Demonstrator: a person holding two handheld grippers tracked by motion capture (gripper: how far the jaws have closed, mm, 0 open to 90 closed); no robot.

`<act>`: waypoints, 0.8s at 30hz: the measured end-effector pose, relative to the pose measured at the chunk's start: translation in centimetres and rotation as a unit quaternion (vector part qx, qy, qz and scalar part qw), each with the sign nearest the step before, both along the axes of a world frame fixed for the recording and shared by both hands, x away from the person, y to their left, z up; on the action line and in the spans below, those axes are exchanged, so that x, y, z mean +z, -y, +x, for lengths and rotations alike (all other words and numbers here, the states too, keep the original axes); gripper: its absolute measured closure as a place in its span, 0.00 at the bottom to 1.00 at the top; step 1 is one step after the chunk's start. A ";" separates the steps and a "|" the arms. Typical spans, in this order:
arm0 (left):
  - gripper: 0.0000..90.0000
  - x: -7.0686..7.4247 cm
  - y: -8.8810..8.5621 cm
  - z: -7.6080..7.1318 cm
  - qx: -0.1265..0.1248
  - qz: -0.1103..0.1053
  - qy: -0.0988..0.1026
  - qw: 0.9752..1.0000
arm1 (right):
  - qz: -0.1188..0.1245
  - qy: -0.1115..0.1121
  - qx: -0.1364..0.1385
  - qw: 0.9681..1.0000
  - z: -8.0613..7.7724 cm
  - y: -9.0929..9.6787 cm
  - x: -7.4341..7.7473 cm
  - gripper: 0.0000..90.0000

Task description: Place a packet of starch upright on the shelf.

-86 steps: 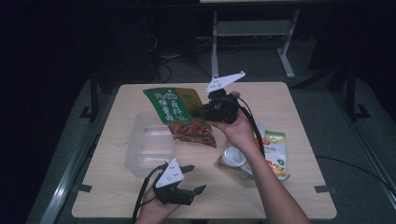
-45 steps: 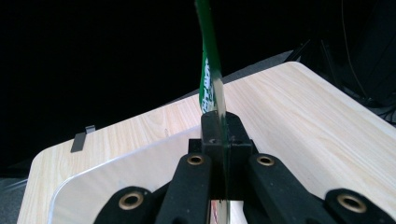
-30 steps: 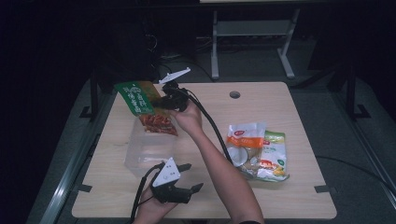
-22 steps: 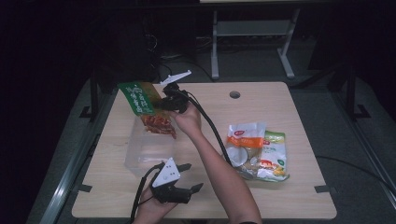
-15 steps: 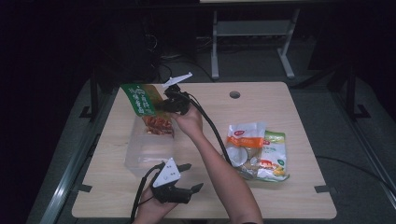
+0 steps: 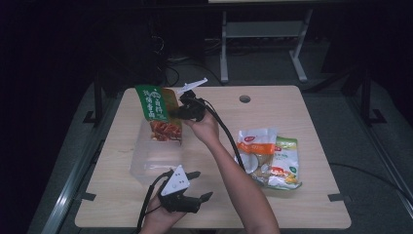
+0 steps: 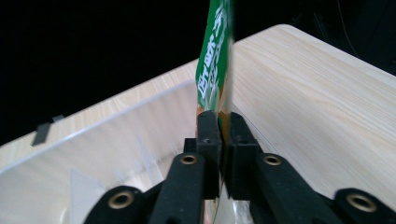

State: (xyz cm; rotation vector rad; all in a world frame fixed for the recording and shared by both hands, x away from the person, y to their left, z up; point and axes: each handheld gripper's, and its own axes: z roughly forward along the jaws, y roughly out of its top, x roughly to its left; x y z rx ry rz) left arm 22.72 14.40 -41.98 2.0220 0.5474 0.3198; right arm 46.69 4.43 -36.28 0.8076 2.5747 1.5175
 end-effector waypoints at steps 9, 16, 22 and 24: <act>0.30 -0.1 0.1 0.0 0.000 0.000 -0.001 1.000 | -0.018 -0.006 -0.014 1.000 -0.1 1.2 0.4 0.68; 0.30 0.0 0.1 0.0 0.000 0.001 -0.001 1.000 | -0.024 -0.011 -0.014 1.000 -0.6 2.8 0.7 0.62; 0.30 -0.1 0.1 0.0 0.000 0.001 -0.001 1.000 | -0.023 -0.019 -0.009 1.000 -1.2 3.8 1.0 0.59; 0.30 -0.1 0.1 0.0 -0.001 0.004 -0.003 1.000 | -0.023 -0.018 -0.007 1.000 -1.4 4.2 1.0 0.59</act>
